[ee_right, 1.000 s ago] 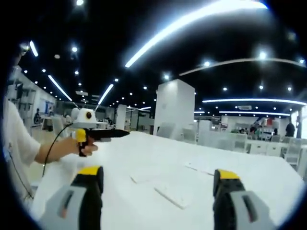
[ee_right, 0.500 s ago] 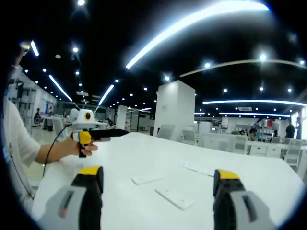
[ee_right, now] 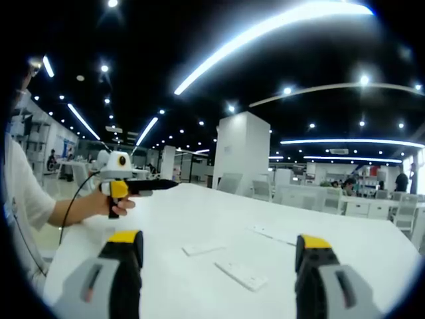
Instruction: Locate the socket holder cover, grip the socket holder cover, clip it into the socket holder slot.
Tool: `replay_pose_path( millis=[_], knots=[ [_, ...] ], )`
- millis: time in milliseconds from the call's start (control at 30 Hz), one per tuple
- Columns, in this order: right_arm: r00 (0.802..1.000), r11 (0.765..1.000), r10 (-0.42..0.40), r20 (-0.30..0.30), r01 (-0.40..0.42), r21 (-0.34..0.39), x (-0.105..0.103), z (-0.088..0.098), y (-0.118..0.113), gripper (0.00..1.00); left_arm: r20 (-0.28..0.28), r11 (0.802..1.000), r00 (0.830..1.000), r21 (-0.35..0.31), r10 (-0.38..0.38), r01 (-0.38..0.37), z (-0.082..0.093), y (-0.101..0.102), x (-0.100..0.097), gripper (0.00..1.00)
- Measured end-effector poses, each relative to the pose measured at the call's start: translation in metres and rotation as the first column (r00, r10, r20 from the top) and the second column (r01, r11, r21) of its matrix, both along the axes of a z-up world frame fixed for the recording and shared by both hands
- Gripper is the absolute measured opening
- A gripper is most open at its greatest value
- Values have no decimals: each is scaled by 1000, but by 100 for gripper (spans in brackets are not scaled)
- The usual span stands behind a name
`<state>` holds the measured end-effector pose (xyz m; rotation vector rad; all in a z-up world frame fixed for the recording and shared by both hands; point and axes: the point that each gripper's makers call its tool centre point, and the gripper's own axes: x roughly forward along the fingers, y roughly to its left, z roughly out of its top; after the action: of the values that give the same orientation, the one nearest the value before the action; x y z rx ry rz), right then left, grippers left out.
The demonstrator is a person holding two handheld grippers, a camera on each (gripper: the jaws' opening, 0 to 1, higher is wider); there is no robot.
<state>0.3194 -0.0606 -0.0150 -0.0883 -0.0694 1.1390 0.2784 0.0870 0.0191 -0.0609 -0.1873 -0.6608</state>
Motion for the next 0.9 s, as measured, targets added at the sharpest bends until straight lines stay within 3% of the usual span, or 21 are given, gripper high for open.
replay_pose_path(
  millis=[900],
  knots=[
    [1000,1000,1,2,-1,-10,4,-1,-8,95,-5,999,1000,29,-15,15,-5,-15,-1,95]
  ],
)
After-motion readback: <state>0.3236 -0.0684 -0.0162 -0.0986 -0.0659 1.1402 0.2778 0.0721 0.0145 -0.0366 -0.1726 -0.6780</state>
